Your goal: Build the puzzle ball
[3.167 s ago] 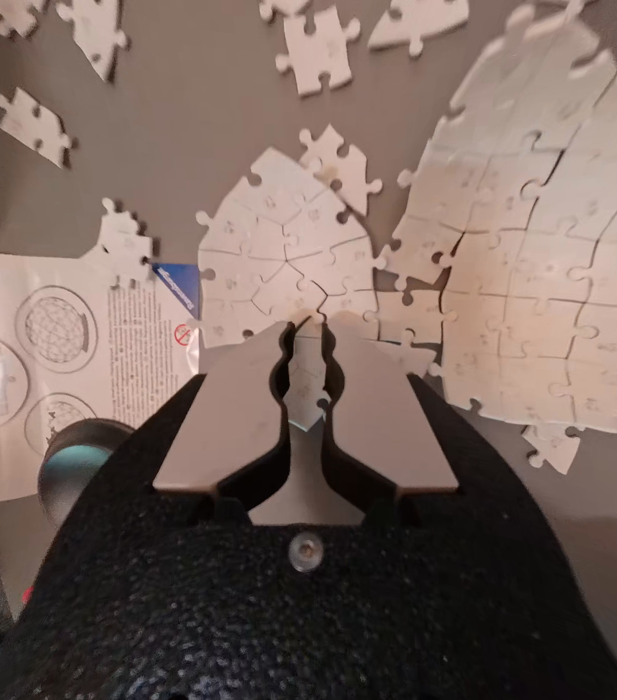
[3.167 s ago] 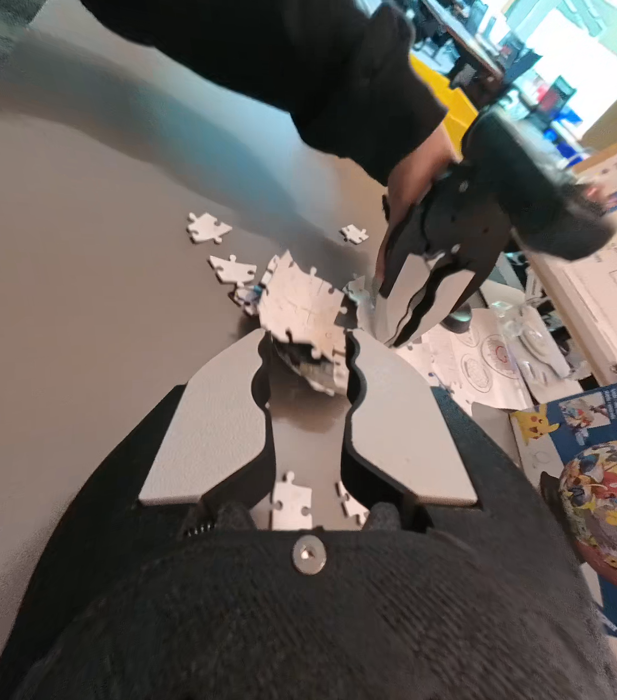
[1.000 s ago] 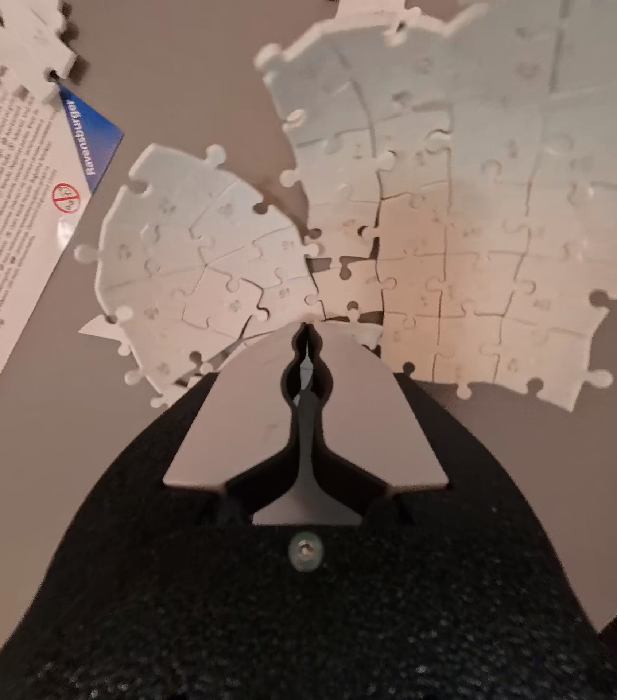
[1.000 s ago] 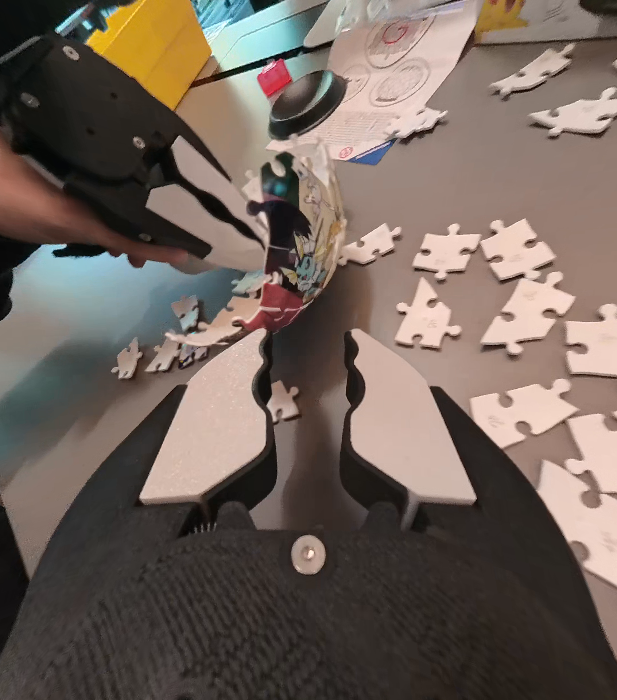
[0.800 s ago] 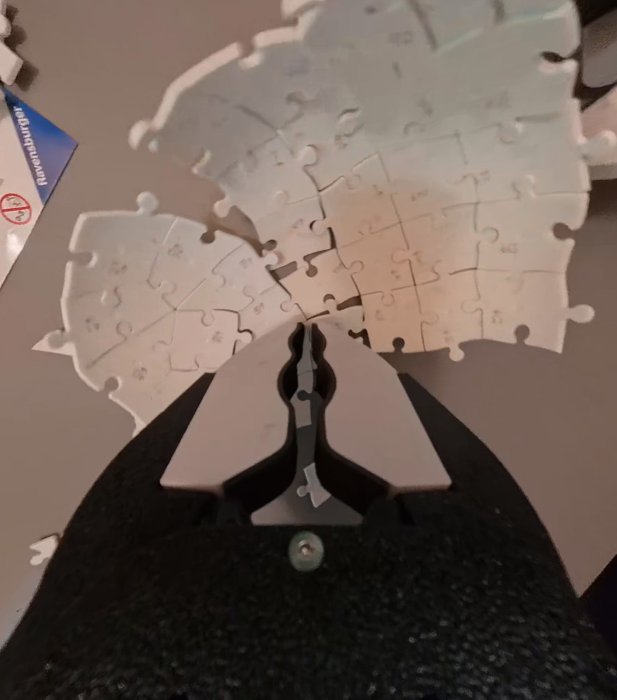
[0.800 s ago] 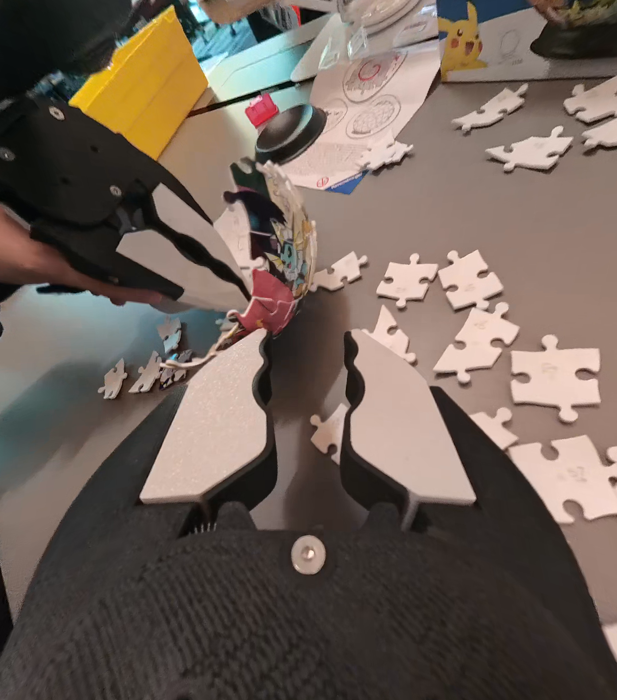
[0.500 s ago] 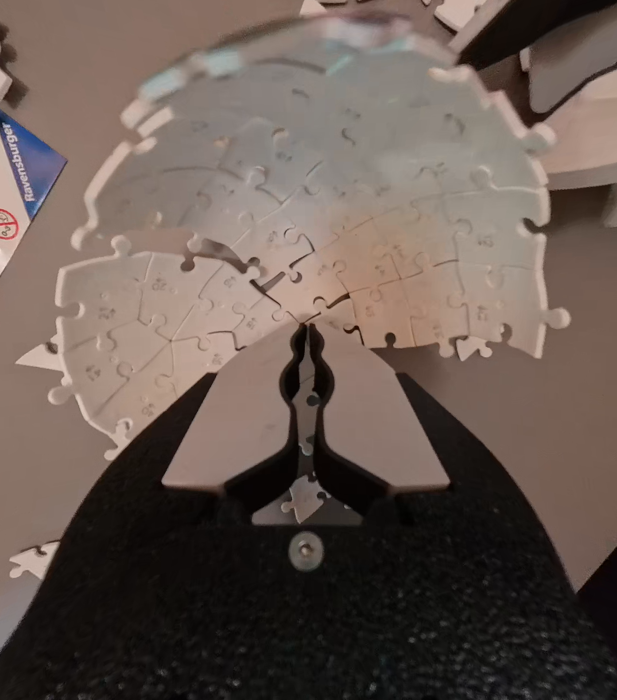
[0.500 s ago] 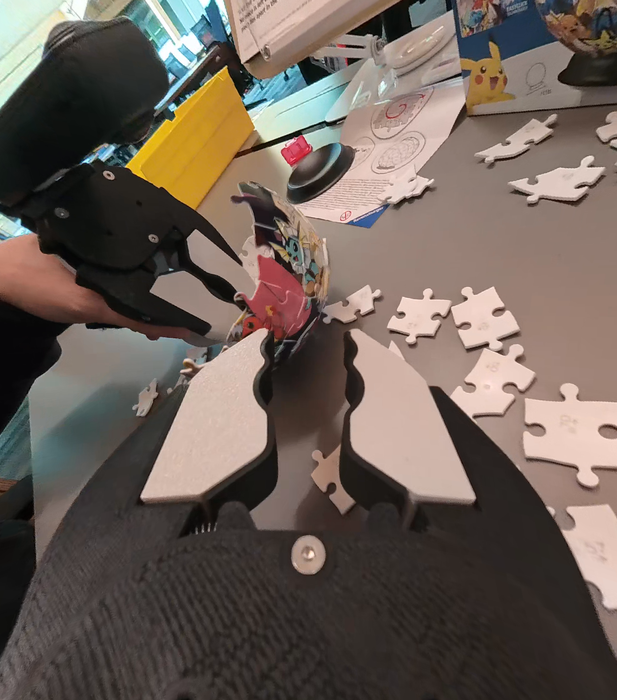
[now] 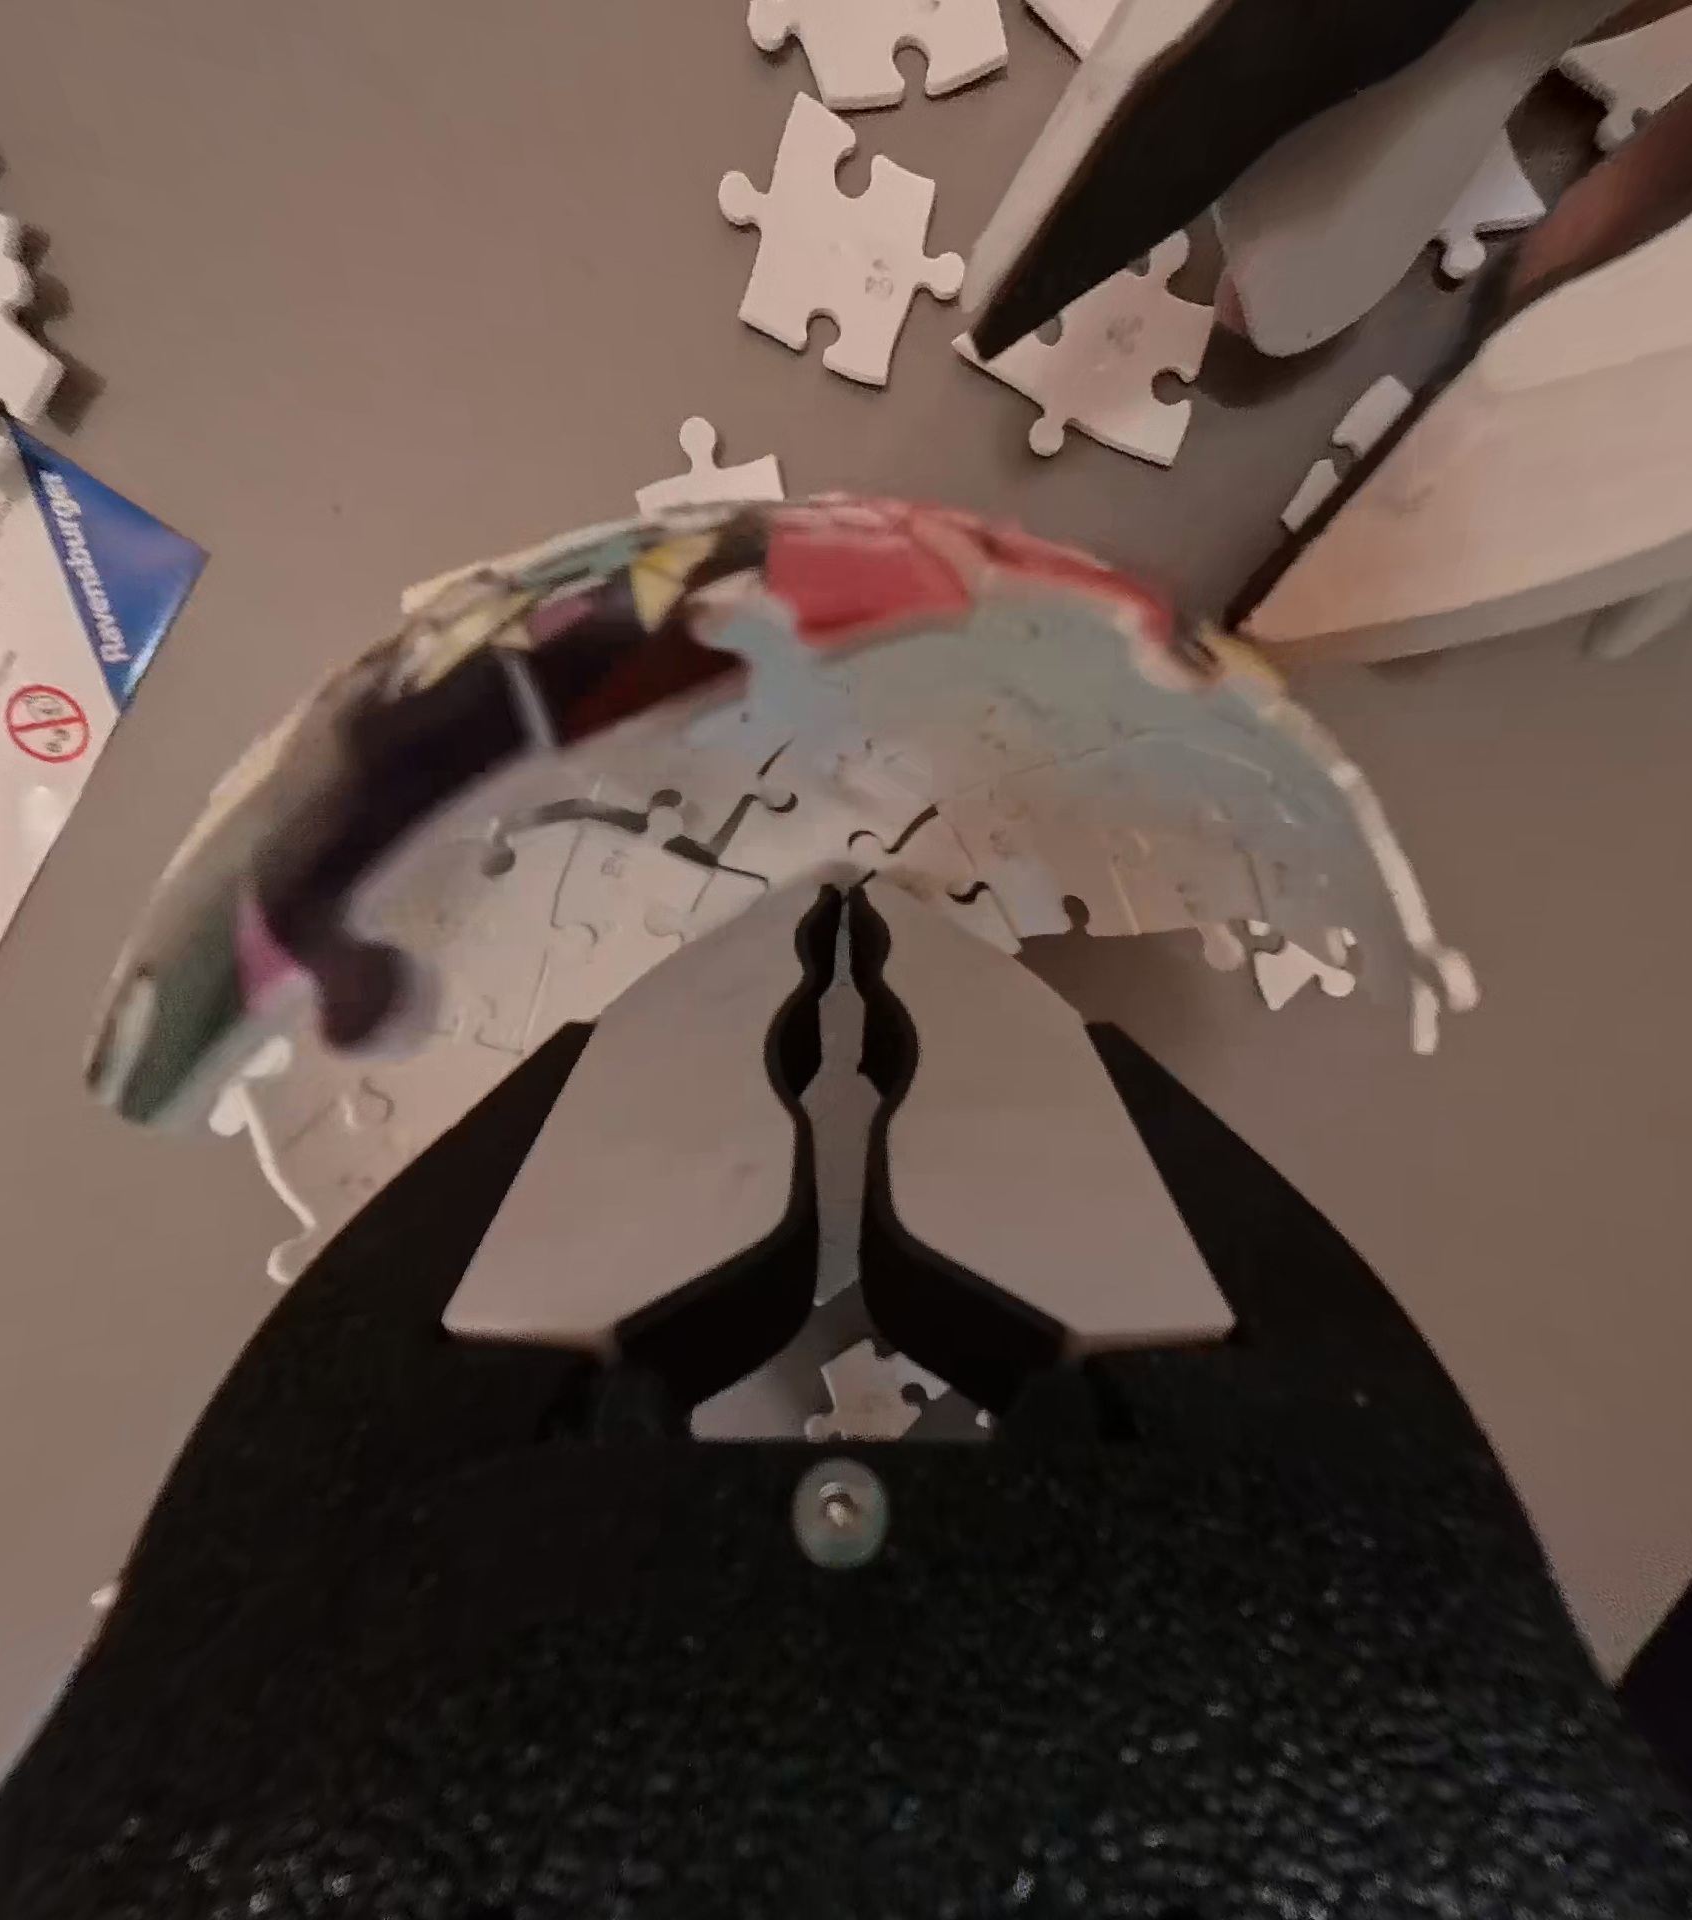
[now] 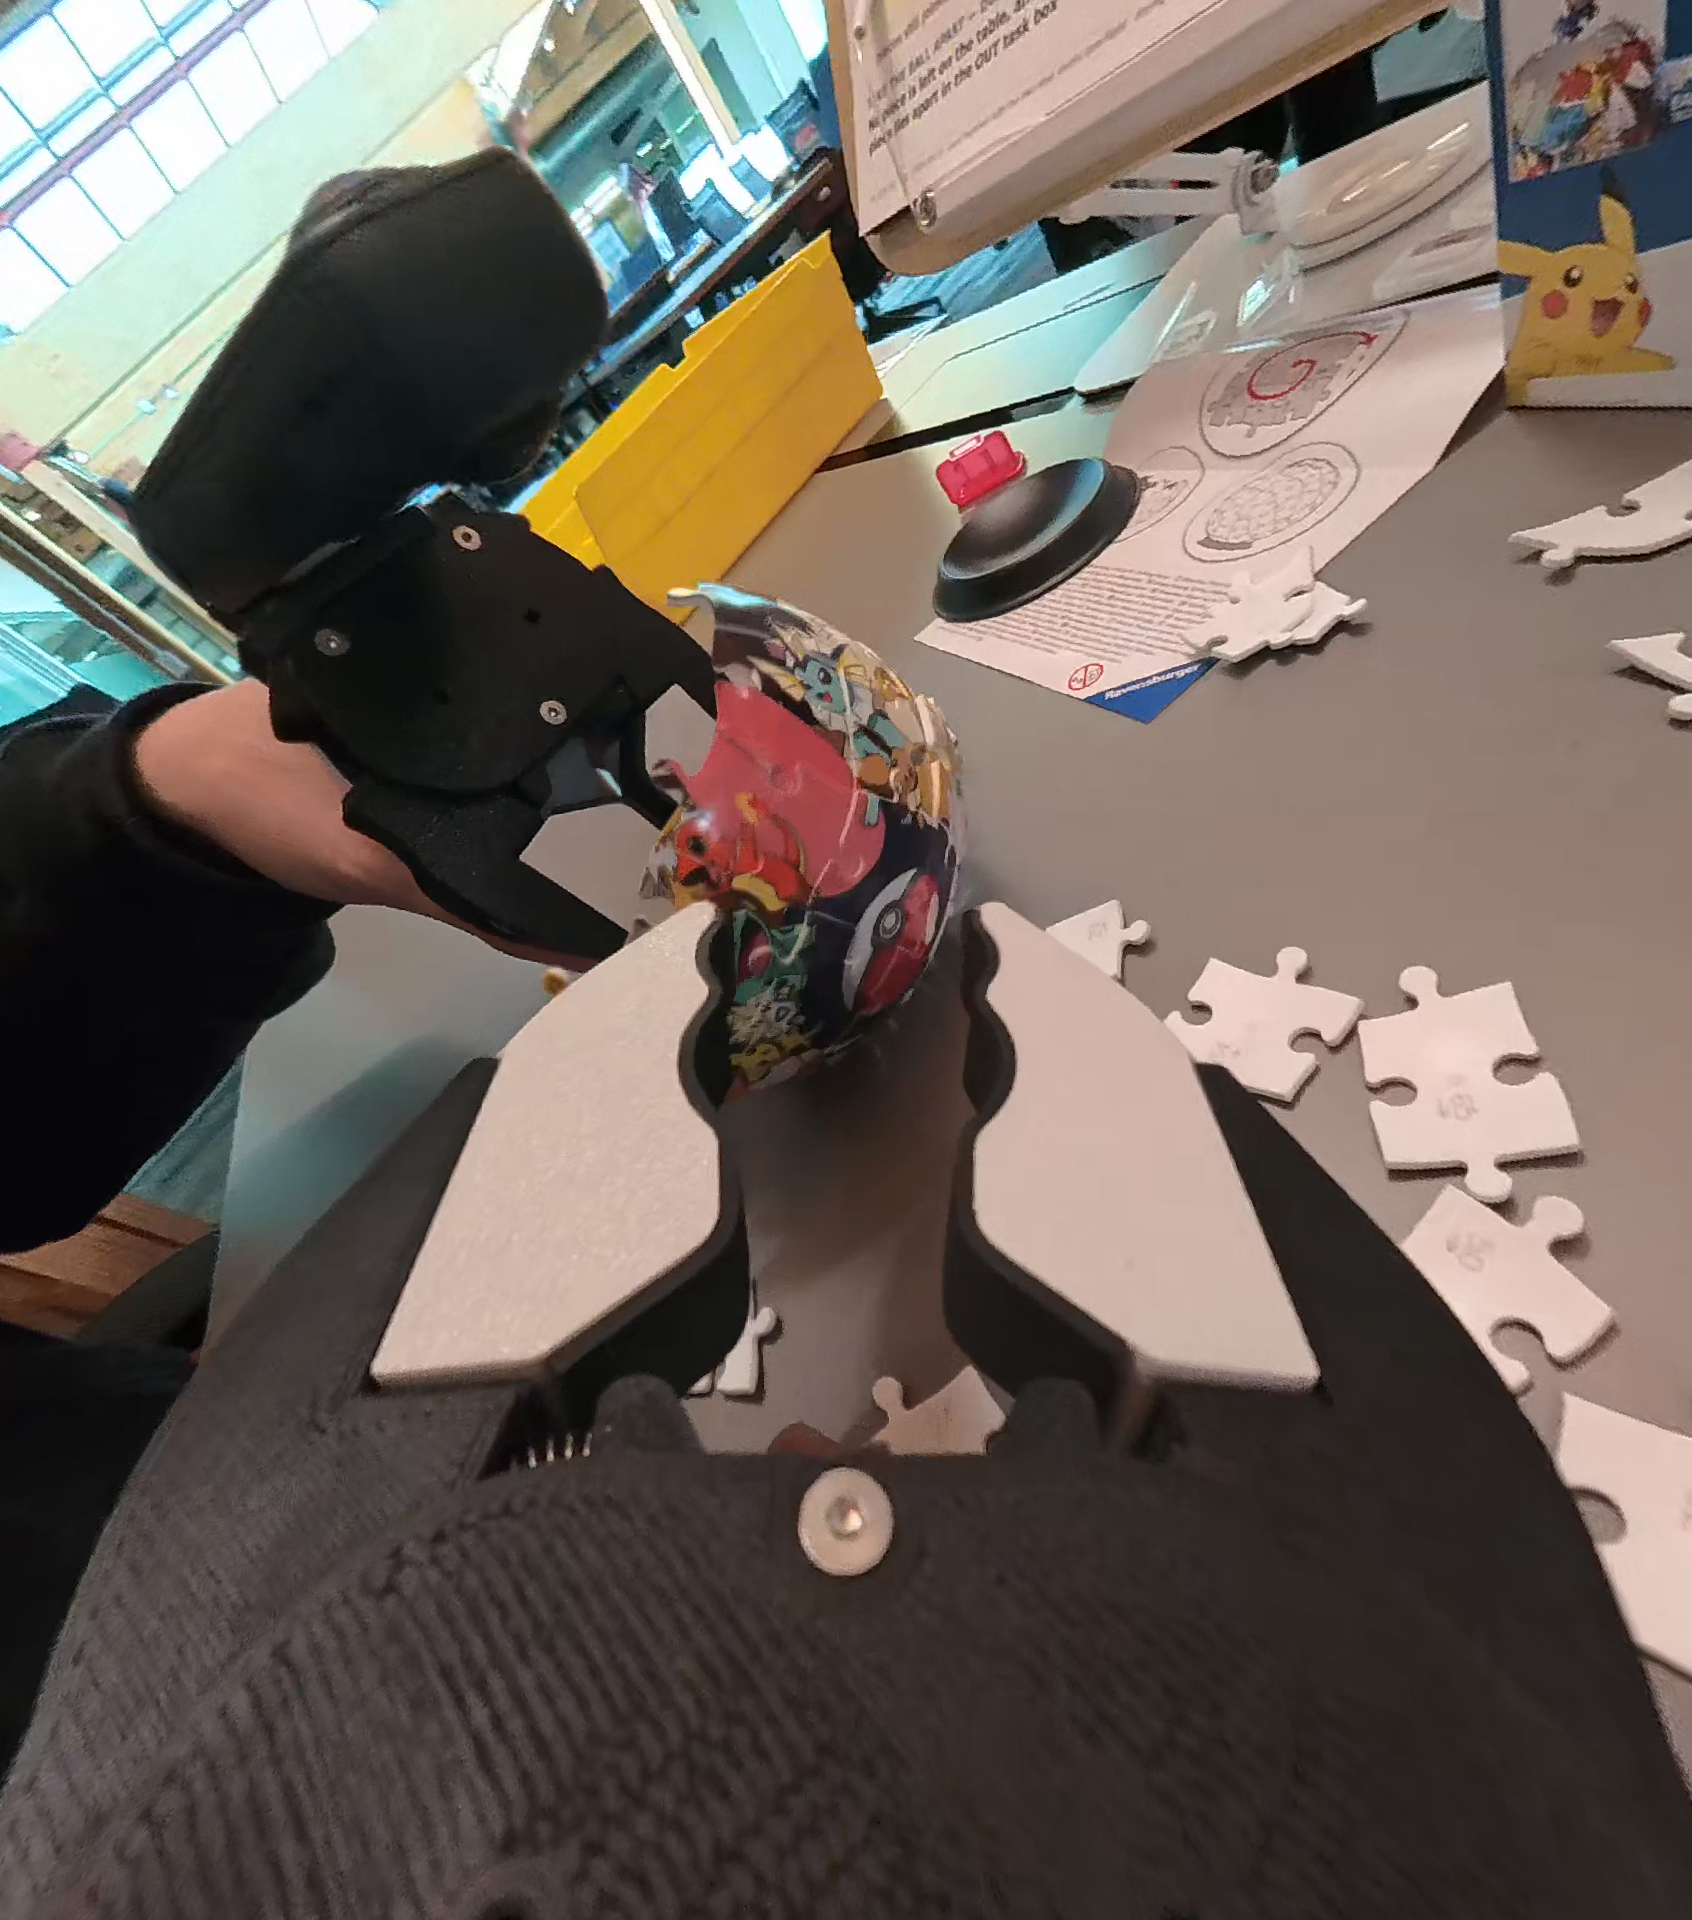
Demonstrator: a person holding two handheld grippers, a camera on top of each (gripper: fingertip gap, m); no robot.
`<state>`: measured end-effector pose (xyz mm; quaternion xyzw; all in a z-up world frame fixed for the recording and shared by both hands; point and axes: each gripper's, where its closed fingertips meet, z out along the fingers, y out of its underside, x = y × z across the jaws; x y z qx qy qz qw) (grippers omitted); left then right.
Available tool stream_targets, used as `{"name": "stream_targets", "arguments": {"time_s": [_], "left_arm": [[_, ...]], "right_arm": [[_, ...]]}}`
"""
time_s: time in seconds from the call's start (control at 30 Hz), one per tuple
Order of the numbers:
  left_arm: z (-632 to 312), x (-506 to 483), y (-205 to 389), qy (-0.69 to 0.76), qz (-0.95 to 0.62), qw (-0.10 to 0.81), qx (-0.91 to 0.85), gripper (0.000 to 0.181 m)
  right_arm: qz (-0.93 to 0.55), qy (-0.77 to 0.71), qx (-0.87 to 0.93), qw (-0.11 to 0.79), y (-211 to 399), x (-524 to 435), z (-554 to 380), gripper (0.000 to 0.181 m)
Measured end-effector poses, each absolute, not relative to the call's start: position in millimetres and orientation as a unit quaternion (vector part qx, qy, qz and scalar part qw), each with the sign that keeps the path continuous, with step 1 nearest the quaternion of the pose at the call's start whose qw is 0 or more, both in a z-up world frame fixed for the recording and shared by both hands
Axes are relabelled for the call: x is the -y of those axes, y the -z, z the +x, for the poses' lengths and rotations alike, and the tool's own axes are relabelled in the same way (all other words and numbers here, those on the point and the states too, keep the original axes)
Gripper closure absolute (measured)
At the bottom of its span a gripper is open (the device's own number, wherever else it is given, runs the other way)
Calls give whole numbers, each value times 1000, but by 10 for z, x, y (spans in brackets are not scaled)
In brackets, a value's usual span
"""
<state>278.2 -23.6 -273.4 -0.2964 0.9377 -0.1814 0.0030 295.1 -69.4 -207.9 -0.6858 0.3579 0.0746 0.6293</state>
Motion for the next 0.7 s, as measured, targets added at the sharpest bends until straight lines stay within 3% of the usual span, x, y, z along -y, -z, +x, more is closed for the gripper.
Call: {"name": "stream_targets", "arguments": {"time_s": [0.37,0.7], "left_arm": [[3032,170,2692,182,-238,94,-949,181],[3077,137,2768,165,-196,93,-962,181]], "right_arm": [[-688,-88,-352,628,2085,638,2966,142],[-735,-110,-283,607,2098,608,2920,120]]}}
